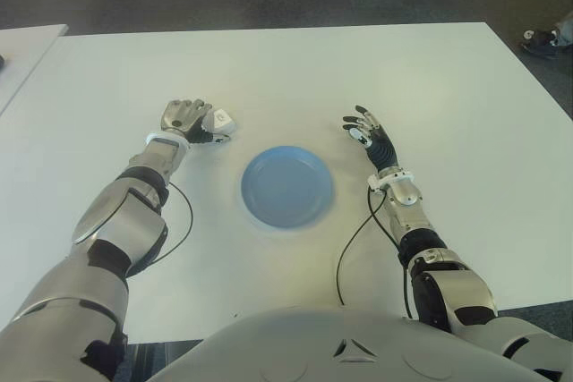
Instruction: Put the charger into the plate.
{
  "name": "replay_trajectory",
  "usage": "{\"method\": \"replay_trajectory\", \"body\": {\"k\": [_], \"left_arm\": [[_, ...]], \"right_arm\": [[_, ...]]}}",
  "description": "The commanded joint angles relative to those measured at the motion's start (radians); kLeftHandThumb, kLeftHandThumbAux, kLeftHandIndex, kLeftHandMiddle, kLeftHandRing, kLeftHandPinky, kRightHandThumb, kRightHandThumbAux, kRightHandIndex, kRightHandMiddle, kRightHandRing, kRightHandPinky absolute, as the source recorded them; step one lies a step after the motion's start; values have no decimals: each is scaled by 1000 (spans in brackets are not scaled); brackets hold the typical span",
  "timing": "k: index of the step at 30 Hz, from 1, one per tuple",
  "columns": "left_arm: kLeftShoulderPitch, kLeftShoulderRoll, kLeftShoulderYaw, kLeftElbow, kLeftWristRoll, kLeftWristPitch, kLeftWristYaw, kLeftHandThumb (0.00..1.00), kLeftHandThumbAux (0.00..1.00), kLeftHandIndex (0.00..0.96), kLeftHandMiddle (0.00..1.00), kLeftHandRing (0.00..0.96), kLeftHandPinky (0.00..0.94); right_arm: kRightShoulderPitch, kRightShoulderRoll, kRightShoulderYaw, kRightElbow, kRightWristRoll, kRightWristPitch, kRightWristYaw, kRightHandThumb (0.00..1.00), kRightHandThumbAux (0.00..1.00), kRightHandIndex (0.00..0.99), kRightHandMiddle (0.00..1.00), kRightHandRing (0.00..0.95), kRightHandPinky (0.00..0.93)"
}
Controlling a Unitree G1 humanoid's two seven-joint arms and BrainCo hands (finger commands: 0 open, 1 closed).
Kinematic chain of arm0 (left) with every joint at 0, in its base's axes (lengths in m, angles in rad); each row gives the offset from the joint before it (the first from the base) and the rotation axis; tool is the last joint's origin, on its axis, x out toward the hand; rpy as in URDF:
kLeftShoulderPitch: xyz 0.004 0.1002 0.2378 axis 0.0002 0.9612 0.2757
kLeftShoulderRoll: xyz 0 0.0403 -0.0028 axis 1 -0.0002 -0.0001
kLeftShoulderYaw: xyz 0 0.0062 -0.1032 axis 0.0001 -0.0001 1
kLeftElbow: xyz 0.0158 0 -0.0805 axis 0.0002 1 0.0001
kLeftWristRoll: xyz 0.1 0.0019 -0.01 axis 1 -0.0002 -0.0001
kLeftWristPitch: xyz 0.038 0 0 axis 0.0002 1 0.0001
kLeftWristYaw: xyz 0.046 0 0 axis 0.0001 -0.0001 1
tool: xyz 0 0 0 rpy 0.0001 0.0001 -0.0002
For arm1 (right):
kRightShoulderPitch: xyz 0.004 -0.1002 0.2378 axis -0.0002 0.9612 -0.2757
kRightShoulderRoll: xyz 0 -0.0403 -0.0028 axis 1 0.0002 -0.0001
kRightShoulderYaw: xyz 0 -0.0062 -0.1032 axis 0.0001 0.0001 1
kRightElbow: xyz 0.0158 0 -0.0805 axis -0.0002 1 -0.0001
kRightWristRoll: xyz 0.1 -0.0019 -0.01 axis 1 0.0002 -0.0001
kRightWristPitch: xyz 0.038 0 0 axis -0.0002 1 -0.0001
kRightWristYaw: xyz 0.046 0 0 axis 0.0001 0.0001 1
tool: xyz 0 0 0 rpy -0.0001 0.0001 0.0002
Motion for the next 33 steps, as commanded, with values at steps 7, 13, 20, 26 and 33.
{"method": "replay_trajectory", "body": {"k": [7, 13, 20, 26, 33], "left_arm": [[51, 3, -44, 36, 25, 8, -103, 368, 183, 39, 113, 103, 124], [49, 5, -39, 36, 18, 14, -134, 349, 180, 6, 83, 81, 122], [49, 10, -40, 35, 15, 13, -147, 308, 183, 1, 84, 87, 134], [49, 10, -29, 36, 1, 10, -174, 286, 180, 3, 96, 99, 147], [49, 10, -17, 35, -18, 7, -203, 285, 174, 3, 110, 113, 158]], "right_arm": [[76, 21, 14, 65, -10, 94, -1, 0, 415, 64, 261, 246, 170], [74, 24, 14, 67, -10, 95, -3, 0, 415, 64, 264, 251, 179], [71, 26, 16, 68, -12, 96, -7, 0, 418, 63, 268, 261, 199], [71, 28, 16, 67, -10, 101, -8, 0, 425, 59, 269, 262, 191], [72, 29, 16, 65, -10, 103, -11, 0, 429, 57, 266, 260, 182]]}}
